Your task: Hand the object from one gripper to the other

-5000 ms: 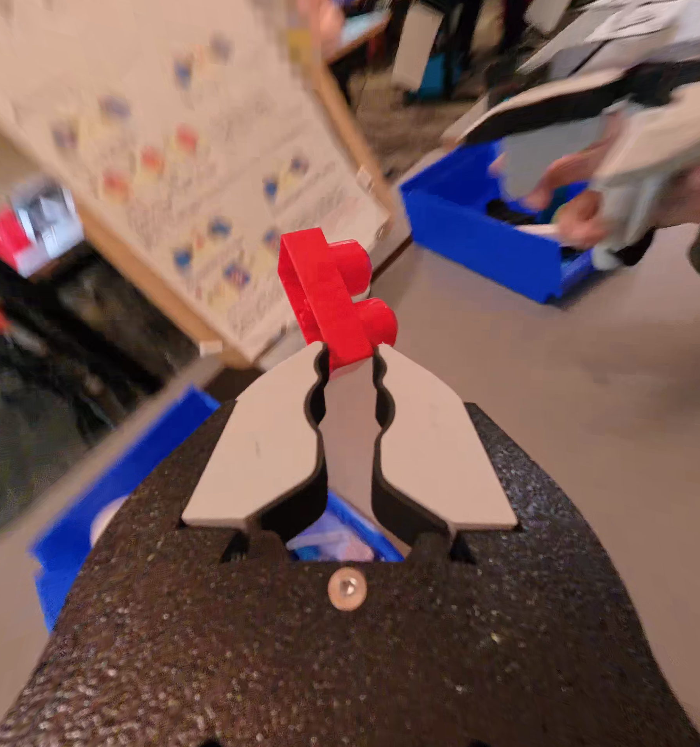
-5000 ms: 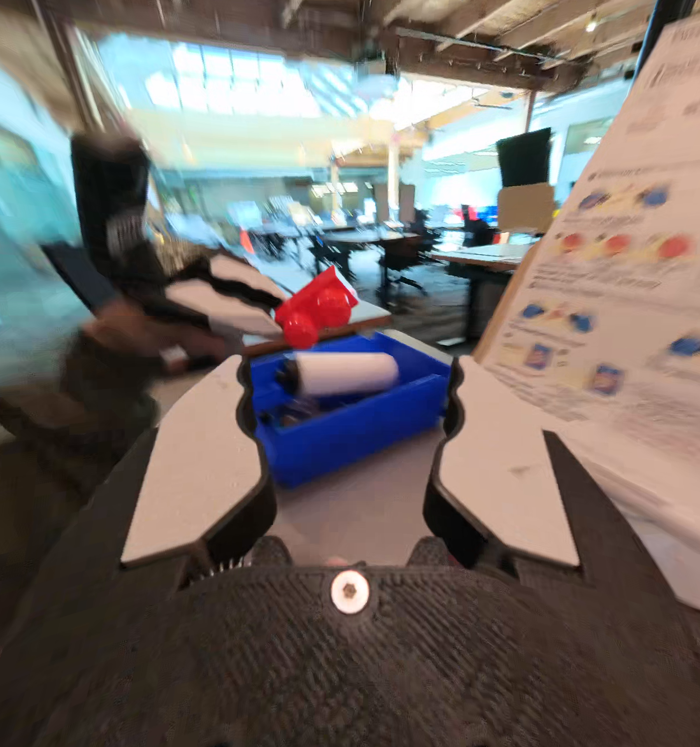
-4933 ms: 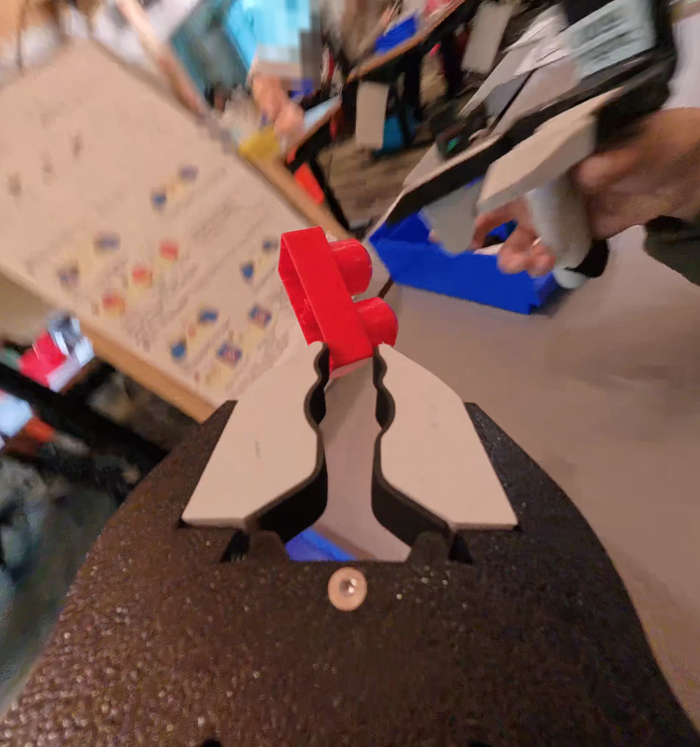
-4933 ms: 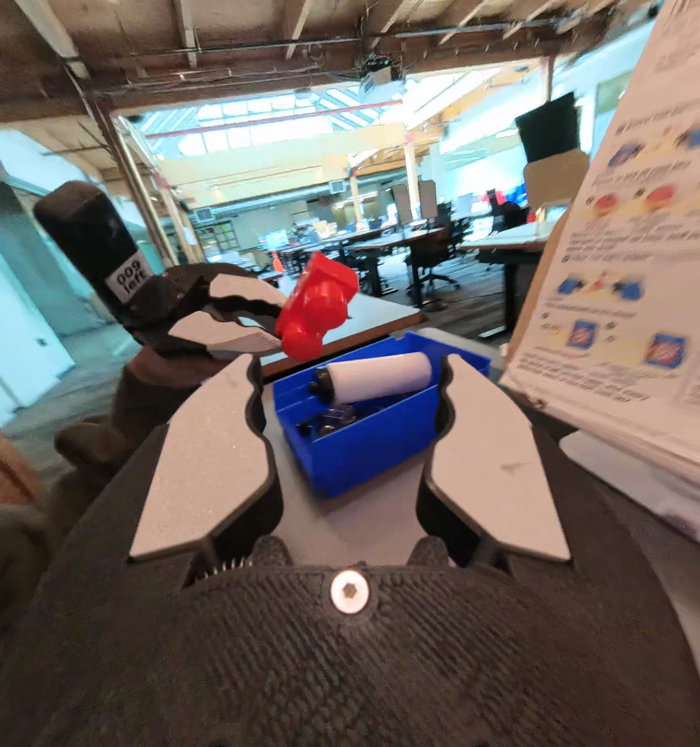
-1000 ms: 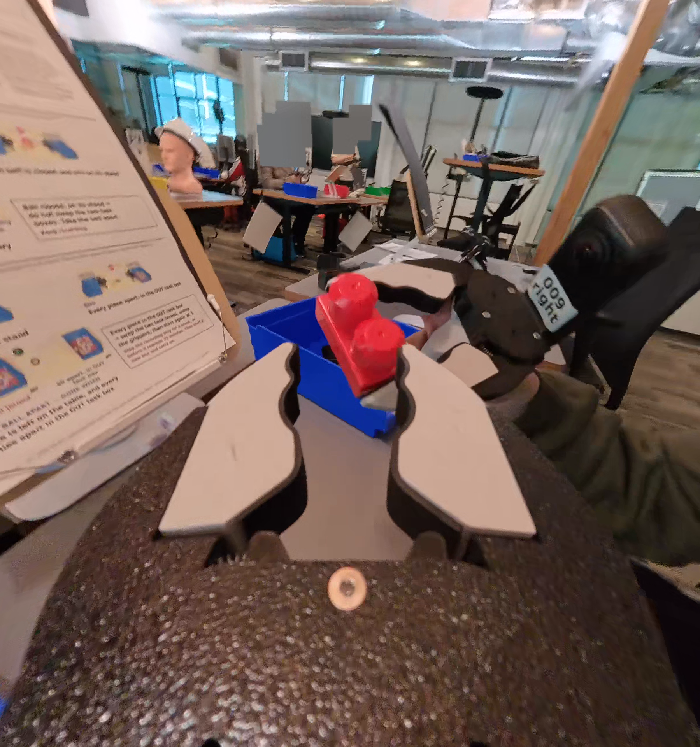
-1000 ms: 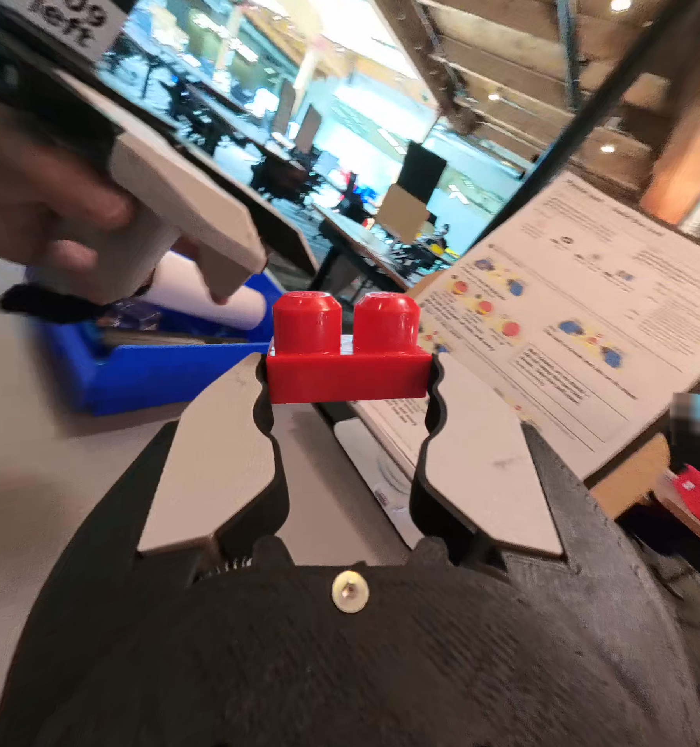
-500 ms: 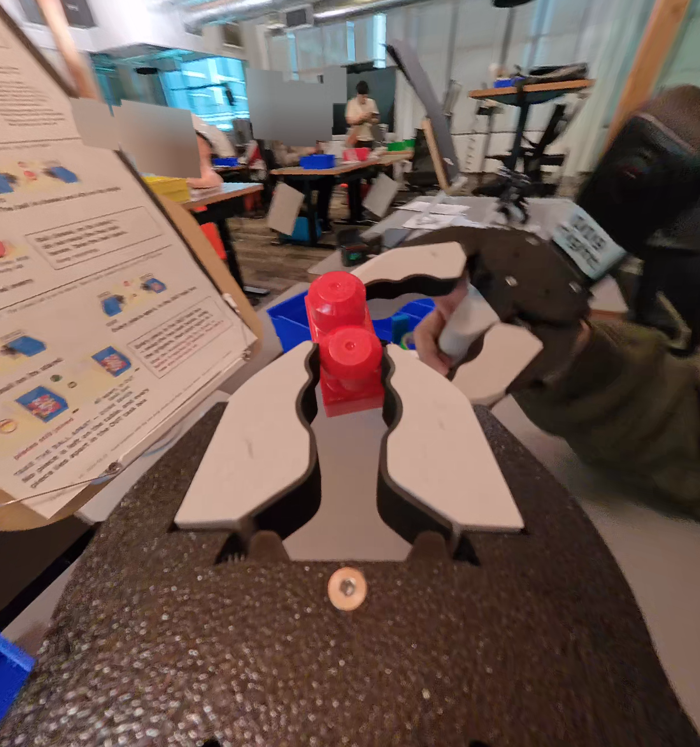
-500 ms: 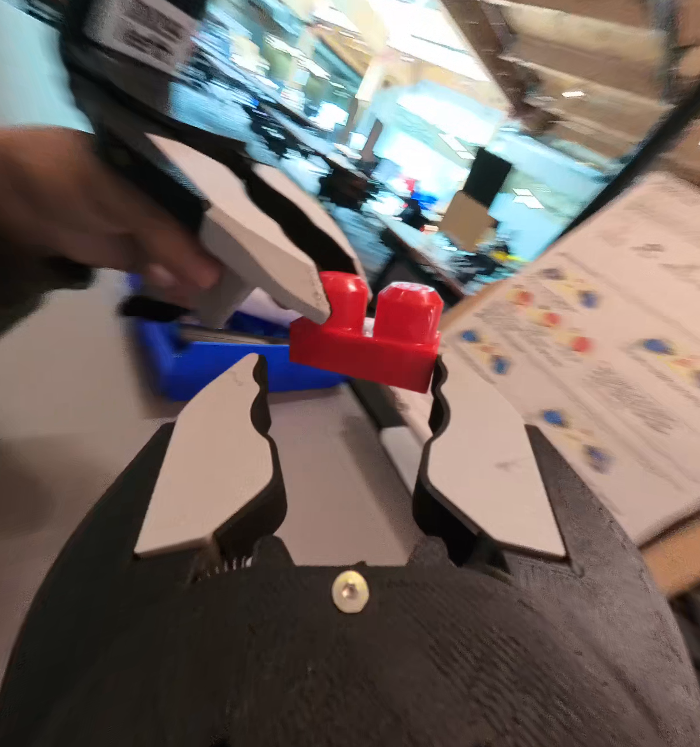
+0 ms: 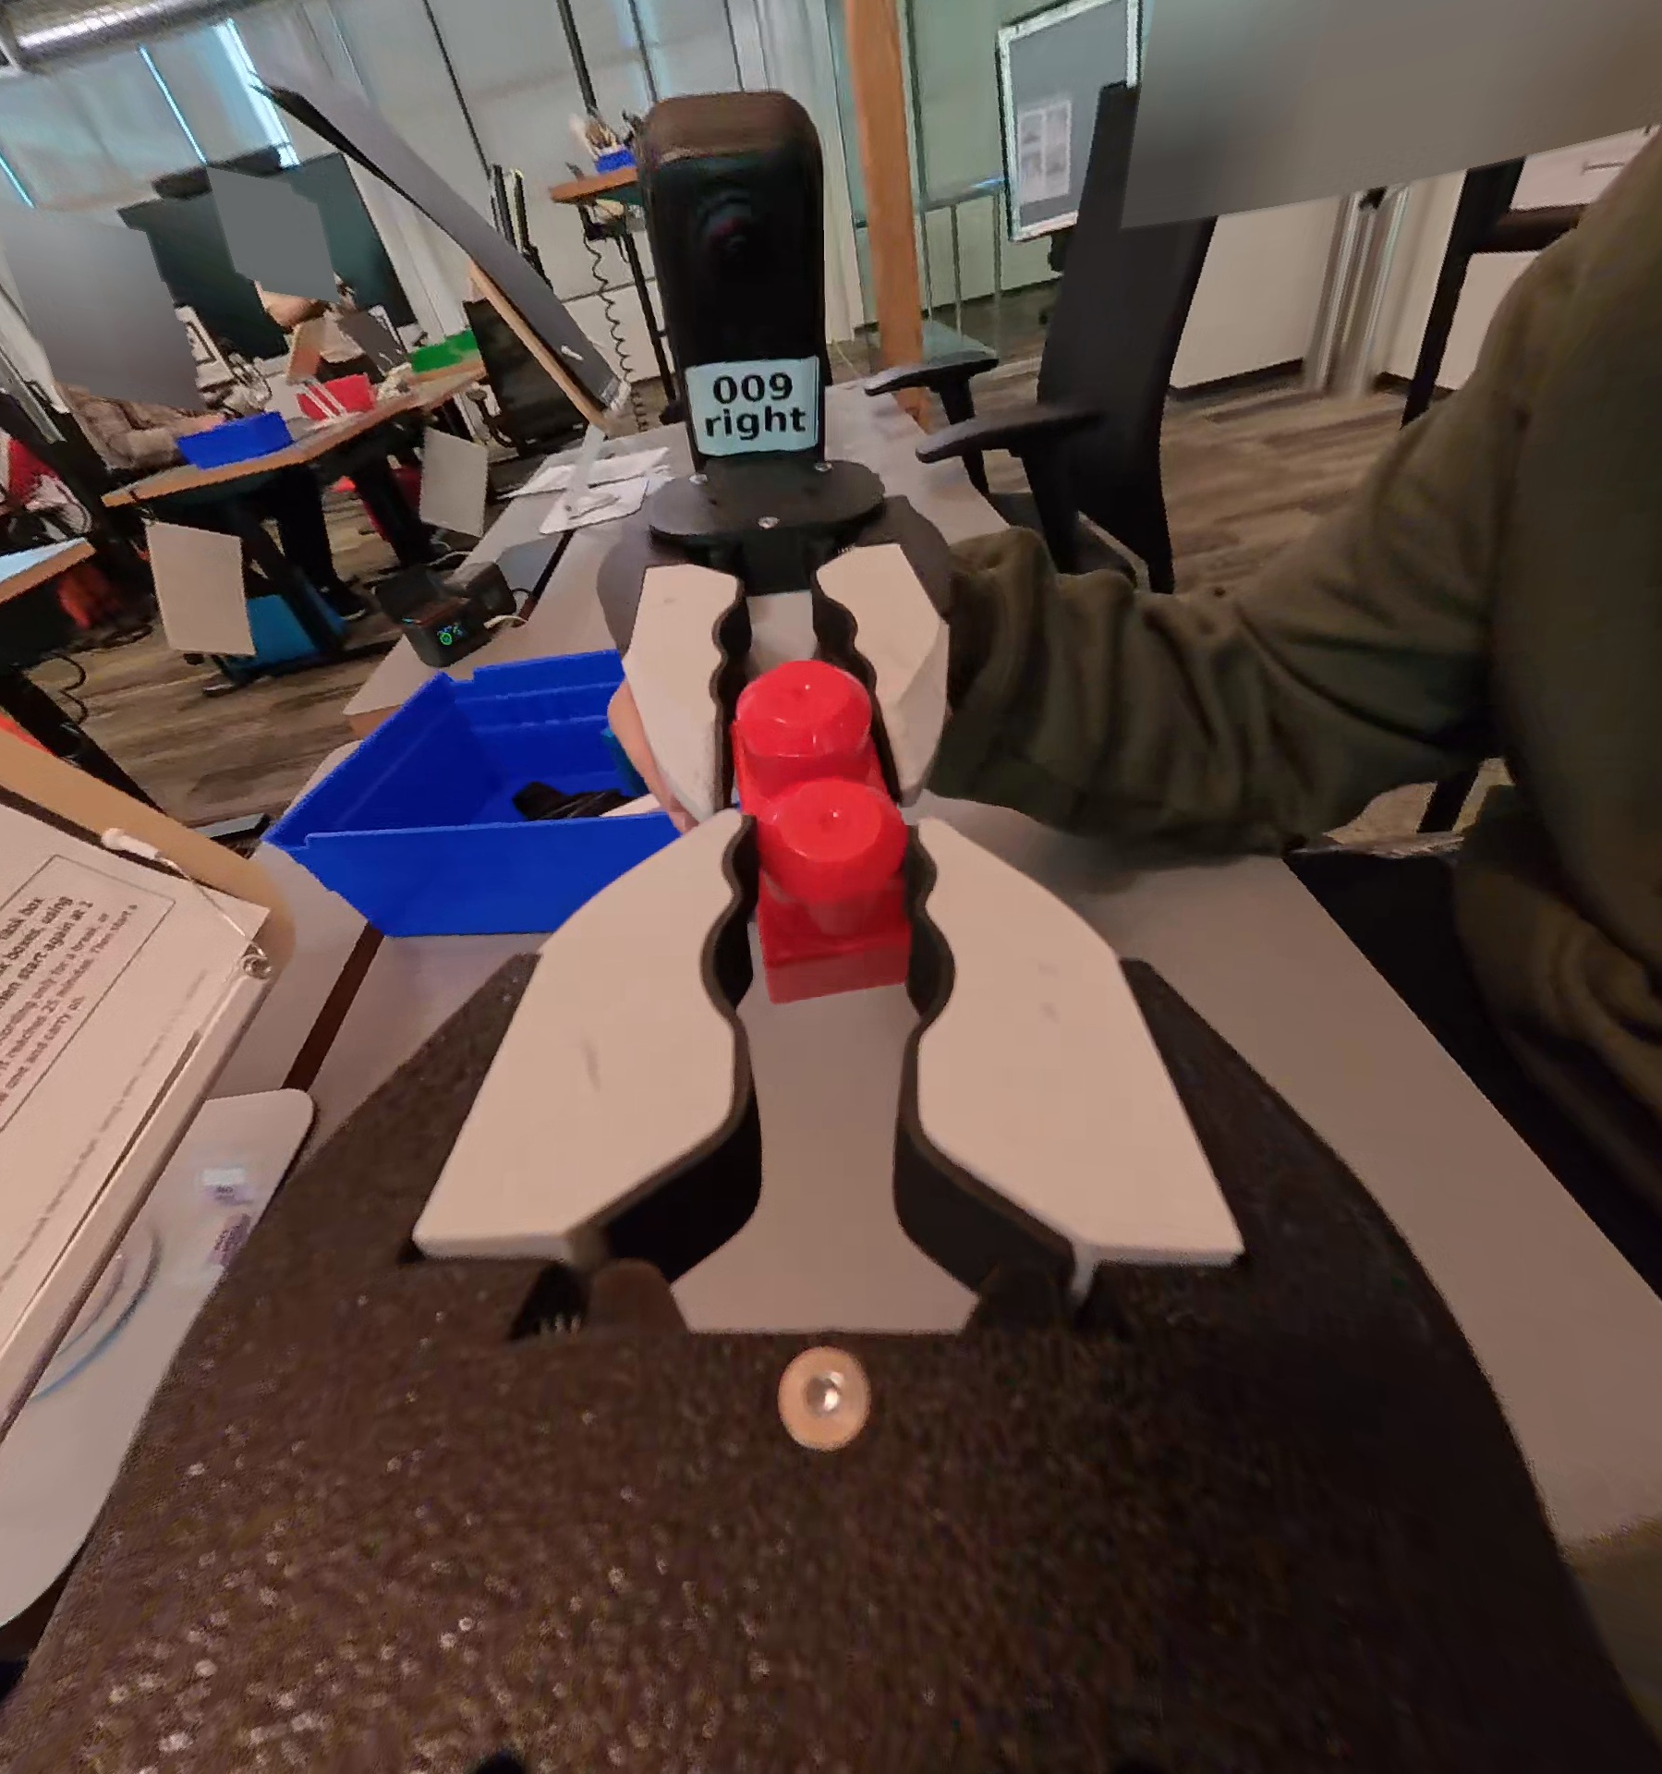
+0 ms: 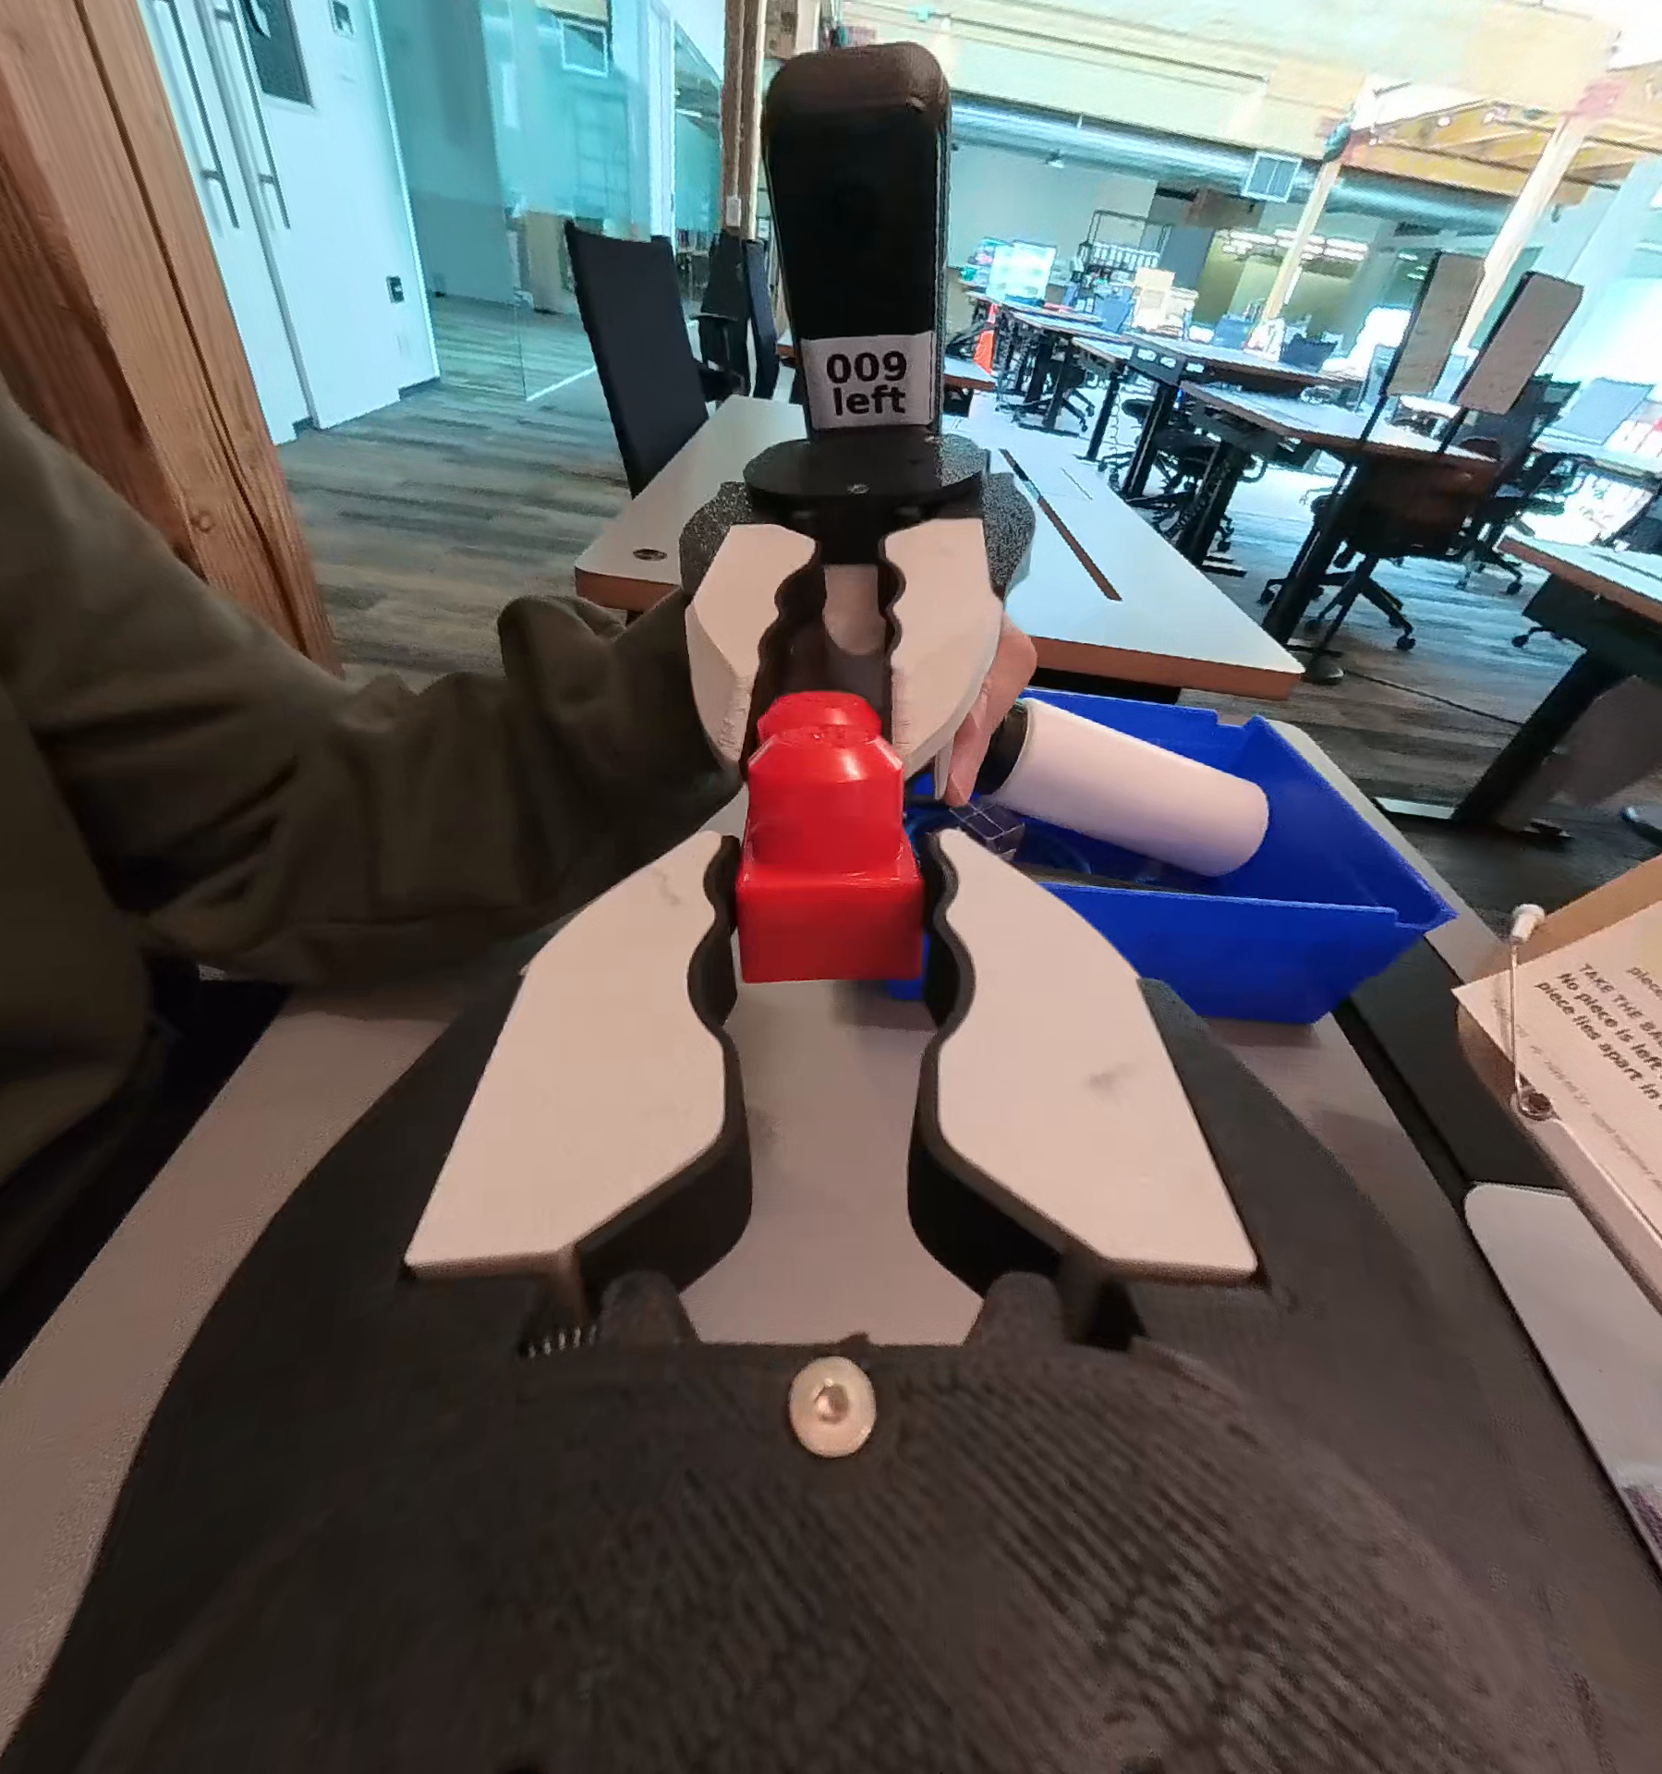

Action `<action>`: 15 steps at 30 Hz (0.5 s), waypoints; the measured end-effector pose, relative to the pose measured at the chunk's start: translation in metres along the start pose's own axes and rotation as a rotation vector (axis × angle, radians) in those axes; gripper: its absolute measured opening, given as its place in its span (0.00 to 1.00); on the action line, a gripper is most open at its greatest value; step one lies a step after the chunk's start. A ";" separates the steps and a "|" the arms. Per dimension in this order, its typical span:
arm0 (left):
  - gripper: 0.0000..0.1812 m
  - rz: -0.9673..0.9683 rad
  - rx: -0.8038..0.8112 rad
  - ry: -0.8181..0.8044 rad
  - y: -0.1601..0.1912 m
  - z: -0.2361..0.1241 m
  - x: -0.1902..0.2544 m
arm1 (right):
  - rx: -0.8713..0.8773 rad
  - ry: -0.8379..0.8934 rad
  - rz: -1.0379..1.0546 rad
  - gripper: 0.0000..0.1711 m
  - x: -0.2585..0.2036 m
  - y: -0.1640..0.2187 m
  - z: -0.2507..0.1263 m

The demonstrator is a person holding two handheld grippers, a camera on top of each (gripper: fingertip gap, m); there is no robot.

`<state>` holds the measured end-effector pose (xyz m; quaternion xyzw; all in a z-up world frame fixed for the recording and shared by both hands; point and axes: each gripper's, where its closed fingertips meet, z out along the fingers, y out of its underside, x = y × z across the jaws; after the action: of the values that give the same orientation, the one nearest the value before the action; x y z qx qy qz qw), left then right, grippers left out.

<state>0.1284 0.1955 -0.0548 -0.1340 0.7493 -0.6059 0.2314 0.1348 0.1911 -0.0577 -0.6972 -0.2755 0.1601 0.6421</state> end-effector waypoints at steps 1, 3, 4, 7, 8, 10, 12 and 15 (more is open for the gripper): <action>0.15 -0.003 0.013 -0.008 -0.002 0.000 -0.001 | 0.011 0.006 -0.007 0.21 0.002 -0.002 0.000; 0.18 -0.036 0.064 -0.099 -0.010 -0.003 -0.015 | 0.044 0.086 -0.066 0.21 0.013 -0.007 -0.004; 0.20 -0.086 0.107 -0.131 -0.016 -0.005 -0.021 | 0.049 0.122 -0.133 0.21 0.017 -0.009 -0.007; 0.27 -0.412 0.245 -0.126 -0.026 -0.012 -0.038 | 0.034 0.302 -0.514 0.21 0.029 -0.016 -0.021; 0.28 -0.532 0.286 -0.100 -0.026 -0.012 -0.044 | 0.005 0.353 -0.641 0.21 0.031 -0.017 -0.024; 0.28 -0.667 0.299 -0.010 -0.019 -0.008 -0.045 | -0.031 0.442 -0.880 0.21 0.032 -0.022 -0.028; 0.31 -0.696 0.218 0.040 -0.005 0.003 -0.040 | -0.097 0.470 -0.983 0.21 0.033 -0.017 -0.026; 0.36 -0.662 0.154 0.058 0.002 0.016 -0.033 | -0.170 0.419 -1.060 0.21 0.029 -0.004 -0.017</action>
<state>0.1649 0.1982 -0.0531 -0.3347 0.6236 -0.7064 0.0100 0.1671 0.1945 -0.0475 -0.5300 -0.4660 -0.3477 0.6173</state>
